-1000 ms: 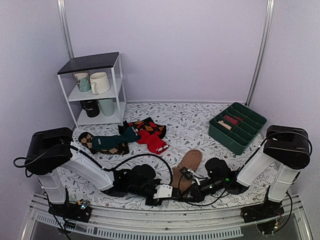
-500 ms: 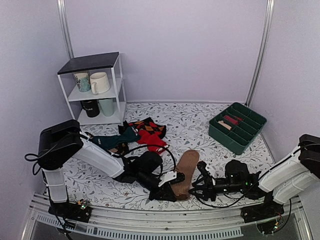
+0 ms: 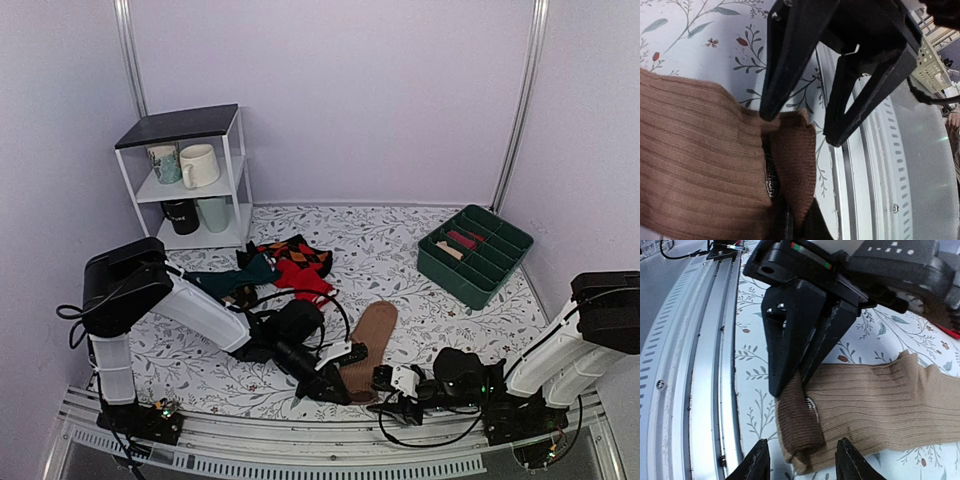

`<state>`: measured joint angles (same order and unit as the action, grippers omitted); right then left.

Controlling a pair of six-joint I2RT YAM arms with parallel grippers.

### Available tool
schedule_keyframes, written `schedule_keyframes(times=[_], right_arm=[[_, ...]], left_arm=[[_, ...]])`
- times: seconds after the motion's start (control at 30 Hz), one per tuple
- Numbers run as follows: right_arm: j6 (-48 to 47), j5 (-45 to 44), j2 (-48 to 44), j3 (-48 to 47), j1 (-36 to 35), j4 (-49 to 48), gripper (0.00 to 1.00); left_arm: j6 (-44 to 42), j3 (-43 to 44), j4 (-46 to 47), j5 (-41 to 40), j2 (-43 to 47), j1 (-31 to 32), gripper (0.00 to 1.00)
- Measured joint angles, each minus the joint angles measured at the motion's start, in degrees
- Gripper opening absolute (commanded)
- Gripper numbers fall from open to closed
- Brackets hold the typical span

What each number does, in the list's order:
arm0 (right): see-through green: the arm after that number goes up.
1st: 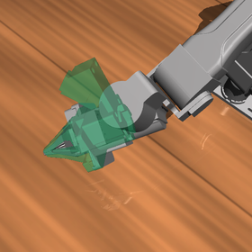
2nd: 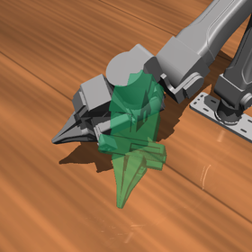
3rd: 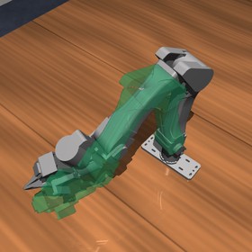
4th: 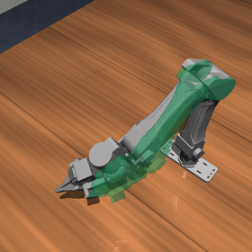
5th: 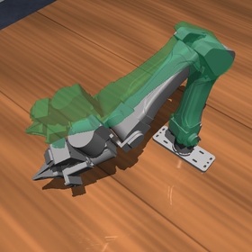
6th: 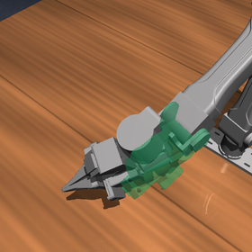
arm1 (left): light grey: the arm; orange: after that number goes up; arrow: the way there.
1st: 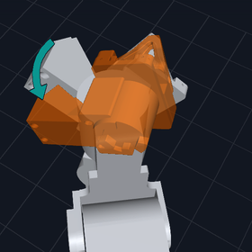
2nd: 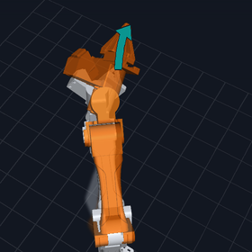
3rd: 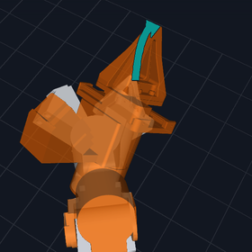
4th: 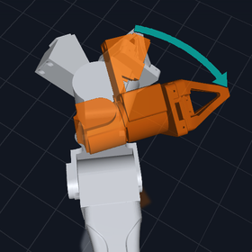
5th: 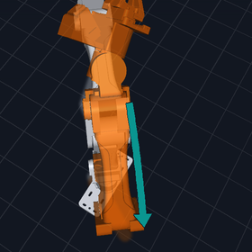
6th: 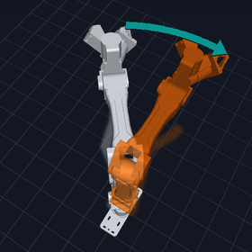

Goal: Roll the socks
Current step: Roll a pair of socks at the center of the board.

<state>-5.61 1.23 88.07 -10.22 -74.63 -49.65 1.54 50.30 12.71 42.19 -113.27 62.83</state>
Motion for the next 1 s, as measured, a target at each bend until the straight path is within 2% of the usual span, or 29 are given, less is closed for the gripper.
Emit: schedule_keyframes(times=[0.17, 0.37, 0.83, 0.9, 1.0], right_arm=[[-2.4, -2.4, 0.1, -0.1, 0.0, -0.7, 0.45], [-2.9, -0.7, 3.1, -1.4, -0.2, -1.9, 0.43], [1.0, 2.2, 6.0, -1.7, -0.7, -3.5, 0.32], [1.8, 2.2, 6.0, -1.7, -0.7, -3.5, 0.29], [2.7, 2.2, 6.3, -1.8, -0.9, -3.6, 0.11]], left_arm=[[0.0, 0.0, -0.2, 0.3, 0.0, 0.0, 0.0], [0.0, 0.0, -0.4, 0.5, 0.0, 0.0, 0.0], [0.0, 0.1, -0.2, 1.2, -0.3, -0.3, 0.0], [0.0, 0.1, -0.2, 1.2, -0.3, -0.3, 0.0], [0.0, 0.1, -0.2, 1.3, -0.4, -0.3, 0.0]])
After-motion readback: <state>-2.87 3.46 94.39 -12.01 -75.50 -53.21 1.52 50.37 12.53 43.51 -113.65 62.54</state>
